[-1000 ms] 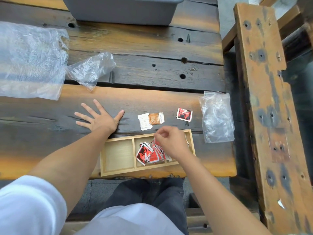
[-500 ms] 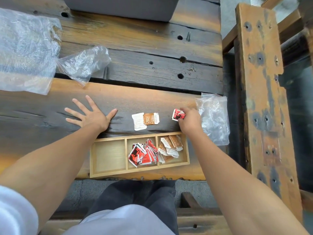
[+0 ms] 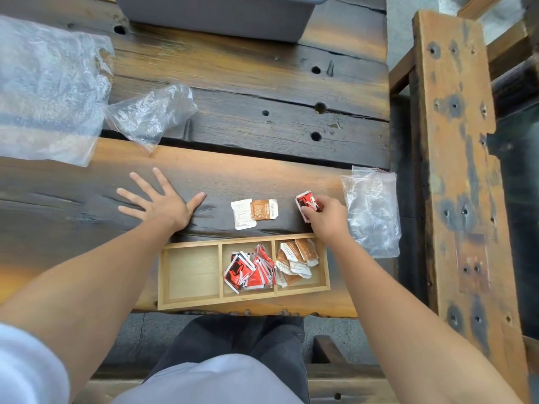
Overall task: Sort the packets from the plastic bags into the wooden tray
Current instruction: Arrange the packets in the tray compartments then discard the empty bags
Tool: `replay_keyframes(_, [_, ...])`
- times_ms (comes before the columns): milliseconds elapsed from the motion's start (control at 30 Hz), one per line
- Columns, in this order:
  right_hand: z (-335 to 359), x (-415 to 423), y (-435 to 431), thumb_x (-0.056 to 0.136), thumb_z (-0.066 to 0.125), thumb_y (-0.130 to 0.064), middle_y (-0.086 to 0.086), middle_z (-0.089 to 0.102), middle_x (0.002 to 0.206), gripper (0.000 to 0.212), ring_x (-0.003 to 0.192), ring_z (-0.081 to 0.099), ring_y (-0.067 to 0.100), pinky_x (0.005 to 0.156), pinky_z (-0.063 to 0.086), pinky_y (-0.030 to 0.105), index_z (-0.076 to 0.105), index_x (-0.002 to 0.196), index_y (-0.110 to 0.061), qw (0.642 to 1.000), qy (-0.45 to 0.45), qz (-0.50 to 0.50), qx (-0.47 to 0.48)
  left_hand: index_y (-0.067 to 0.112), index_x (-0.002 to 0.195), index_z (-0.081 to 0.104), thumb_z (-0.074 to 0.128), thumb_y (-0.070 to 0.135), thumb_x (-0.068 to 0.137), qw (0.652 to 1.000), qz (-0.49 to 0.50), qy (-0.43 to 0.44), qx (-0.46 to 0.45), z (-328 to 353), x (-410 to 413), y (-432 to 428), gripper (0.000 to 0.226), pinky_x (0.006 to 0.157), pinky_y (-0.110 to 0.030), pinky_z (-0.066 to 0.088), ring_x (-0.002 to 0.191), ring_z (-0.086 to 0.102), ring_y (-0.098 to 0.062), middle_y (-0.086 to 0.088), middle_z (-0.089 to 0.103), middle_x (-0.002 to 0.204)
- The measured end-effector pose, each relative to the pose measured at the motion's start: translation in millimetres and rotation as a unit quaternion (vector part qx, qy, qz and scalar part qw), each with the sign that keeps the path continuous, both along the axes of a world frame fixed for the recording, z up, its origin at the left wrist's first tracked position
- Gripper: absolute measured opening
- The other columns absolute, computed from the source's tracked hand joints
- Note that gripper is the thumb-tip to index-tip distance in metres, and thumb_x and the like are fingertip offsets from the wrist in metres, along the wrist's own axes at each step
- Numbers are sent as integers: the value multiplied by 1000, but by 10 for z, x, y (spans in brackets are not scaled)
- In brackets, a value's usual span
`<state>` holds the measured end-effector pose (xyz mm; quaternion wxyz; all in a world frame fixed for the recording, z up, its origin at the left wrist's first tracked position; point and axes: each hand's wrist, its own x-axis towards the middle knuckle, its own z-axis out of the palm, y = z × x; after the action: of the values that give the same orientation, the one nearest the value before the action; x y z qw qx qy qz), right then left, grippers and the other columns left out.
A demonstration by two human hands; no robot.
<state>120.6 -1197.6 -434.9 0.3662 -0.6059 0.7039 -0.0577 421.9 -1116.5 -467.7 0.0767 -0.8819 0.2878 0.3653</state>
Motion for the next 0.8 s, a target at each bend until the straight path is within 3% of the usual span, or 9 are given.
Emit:
replay_keyframes(100, [253, 151, 171, 92, 68, -25, 2, 67, 68, 14, 54, 59, 10, 54, 49, 30, 71, 93, -11, 987, -124, -75, 64, 23, 148, -31, 20, 96, 64, 1000, 6, 6, 1, 24, -1, -4, 122, 109, -73, -7, 138, -27, -55, -21, -38, 153])
replay_keyframes(167, [401, 255, 322, 94, 66, -25, 2, 64, 63, 13, 42, 52, 5, 44, 44, 23, 69, 98, -12, 970, -186, -83, 135, 24, 148, -31, 20, 96, 64, 1000, 9, 8, 1, 24, -2, -5, 122, 110, -72, -7, 138, -27, -55, -20, -38, 153])
replay_keyframes(333, [472, 430, 659, 94, 66, -21, 5, 68, 71, 14, 43, 56, 5, 45, 45, 24, 68, 100, -9, 956, -211, -43, 197, 23, 148, -31, 19, 96, 64, 1000, 11, 11, 7, 56, -4, -1, 122, 110, -73, -6, 138, -27, -55, -21, -38, 153])
replay_keyframes(467, [479, 480, 801, 94, 66, -27, 3, 76, 80, 14, 50, 64, 6, 49, 50, 24, 69, 96, -13, 956, -157, 60, 240, 23, 149, -30, 20, 96, 65, 1000, 8, 15, 1, 62, -5, 6, 122, 109, -73, -7, 138, -27, -56, -21, -38, 153])
replay_keyframes(567, [492, 508, 844, 93, 66, -31, -3, 68, 63, 19, 41, 56, 2, 51, 47, 26, 66, 86, -13, 951, -91, 172, 241, 23, 149, -31, 21, 96, 64, 1000, 11, 13, -1, 59, -7, 4, 123, 109, -73, -7, 138, -27, -56, -21, -38, 153])
replay_keyframes(700, [504, 598, 833, 89, 69, -36, 5, 66, 66, 33, 54, 58, 14, 60, 51, 33, 64, 83, -3, 942, -41, 225, 244, 23, 148, -32, 21, 96, 65, 1000, 13, 13, -1, 46, 0, -4, 123, 109, -73, -6, 138, -28, -56, -22, -38, 153])
replay_keyframes(800, [541, 676, 803, 88, 70, -39, 12, 71, 69, 33, 53, 56, 14, 64, 53, 33, 63, 74, -10, 935, -6, 259, 243, 23, 148, -31, 21, 96, 64, 1000, 14, 13, -2, 36, 6, -2, 123, 109, -73, -6, 138, -28, -56, -21, -39, 152])
